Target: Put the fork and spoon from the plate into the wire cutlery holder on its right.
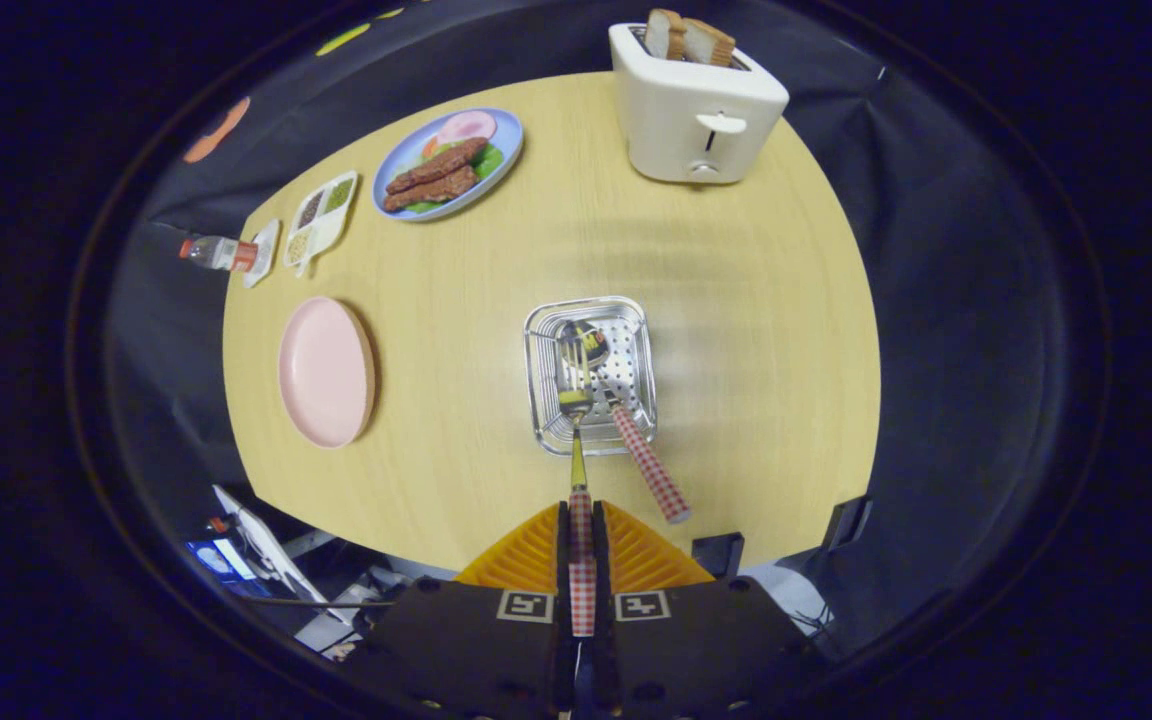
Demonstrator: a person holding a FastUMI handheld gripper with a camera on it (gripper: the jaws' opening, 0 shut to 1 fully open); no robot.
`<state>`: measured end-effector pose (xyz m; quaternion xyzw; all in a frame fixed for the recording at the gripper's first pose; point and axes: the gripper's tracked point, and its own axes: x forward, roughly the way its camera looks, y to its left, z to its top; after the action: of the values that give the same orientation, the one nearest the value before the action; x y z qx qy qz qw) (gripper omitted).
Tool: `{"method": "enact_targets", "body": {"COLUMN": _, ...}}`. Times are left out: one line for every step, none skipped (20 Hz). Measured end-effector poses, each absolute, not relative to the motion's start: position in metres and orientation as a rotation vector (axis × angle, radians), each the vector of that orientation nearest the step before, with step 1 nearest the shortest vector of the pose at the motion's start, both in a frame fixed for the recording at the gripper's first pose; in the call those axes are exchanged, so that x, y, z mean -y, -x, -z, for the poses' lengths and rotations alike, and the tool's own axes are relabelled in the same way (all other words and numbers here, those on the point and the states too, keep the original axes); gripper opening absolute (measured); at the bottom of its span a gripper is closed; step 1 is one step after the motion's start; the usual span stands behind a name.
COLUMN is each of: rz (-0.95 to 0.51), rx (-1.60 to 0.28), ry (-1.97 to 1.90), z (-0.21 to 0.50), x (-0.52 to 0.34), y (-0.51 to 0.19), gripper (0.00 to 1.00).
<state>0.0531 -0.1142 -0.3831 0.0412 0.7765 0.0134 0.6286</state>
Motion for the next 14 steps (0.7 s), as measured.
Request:
{"method": "enact_targets", "body": {"rz": -0.025, "rx": -1.793, "ry": -0.081, "z": 0.384, "x": 0.115, "y": -0.055, "gripper": 0.08}}
{"method": "enact_targets", "body": {"rz": -0.016, "rx": -1.794, "ry": -0.071, "z": 0.385, "x": 0.117, "y": -0.059, "gripper": 0.08}}
{"method": "enact_targets", "body": {"rz": -0.013, "rx": -1.799, "ry": -0.061, "z": 0.387, "x": 0.116, "y": -0.06, "gripper": 0.08}}
{"method": "enact_targets", "body": {"rz": -0.01, "rx": -1.808, "ry": -0.057, "z": 0.386, "x": 0.115, "y": -0.062, "gripper": 0.08}}
{"method": "enact_targets", "body": {"rz": -0.014, "rx": -1.819, "ry": -0.059, "z": 0.389, "x": 0.113, "y": -0.061, "gripper": 0.1}}
{"method": "enact_targets", "body": {"rz": -0.021, "rx": -1.832, "ry": -0.059, "z": 0.389, "x": 0.11, "y": -0.061, "gripper": 0.1}}
{"method": "enact_targets", "body": {"rz": -0.024, "rx": -1.844, "ry": -0.056, "z": 0.389, "x": 0.109, "y": -0.061, "gripper": 0.09}}
{"method": "enact_targets", "body": {"rz": -0.018, "rx": -1.843, "ry": -0.051, "z": 0.389, "x": 0.108, "y": -0.063, "gripper": 0.07}}
{"method": "enact_targets", "body": {"rz": -0.014, "rx": -1.829, "ry": -0.044, "z": 0.39, "x": 0.109, "y": -0.067, "gripper": 0.05}}
{"method": "enact_targets", "body": {"rz": -0.012, "rx": -1.817, "ry": -0.035, "z": 0.39, "x": 0.109, "y": -0.07, "gripper": 0.05}}
{"method": "enact_targets", "body": {"rz": -0.012, "rx": -1.805, "ry": -0.028, "z": 0.389, "x": 0.109, "y": -0.073, "gripper": 0.05}}
{"method": "enact_targets", "body": {"rz": -0.014, "rx": -1.793, "ry": -0.022, "z": 0.388, "x": 0.109, "y": -0.076, "gripper": 0.05}}
{"method": "enact_targets", "body": {"rz": -0.017, "rx": -1.777, "ry": -0.018, "z": 0.386, "x": 0.108, "y": -0.077, "gripper": 0.06}}
{"method": "enact_targets", "body": {"rz": -0.025, "rx": -1.764, "ry": -0.01, "z": 0.384, "x": 0.107, "y": -0.08, "gripper": 0.07}}
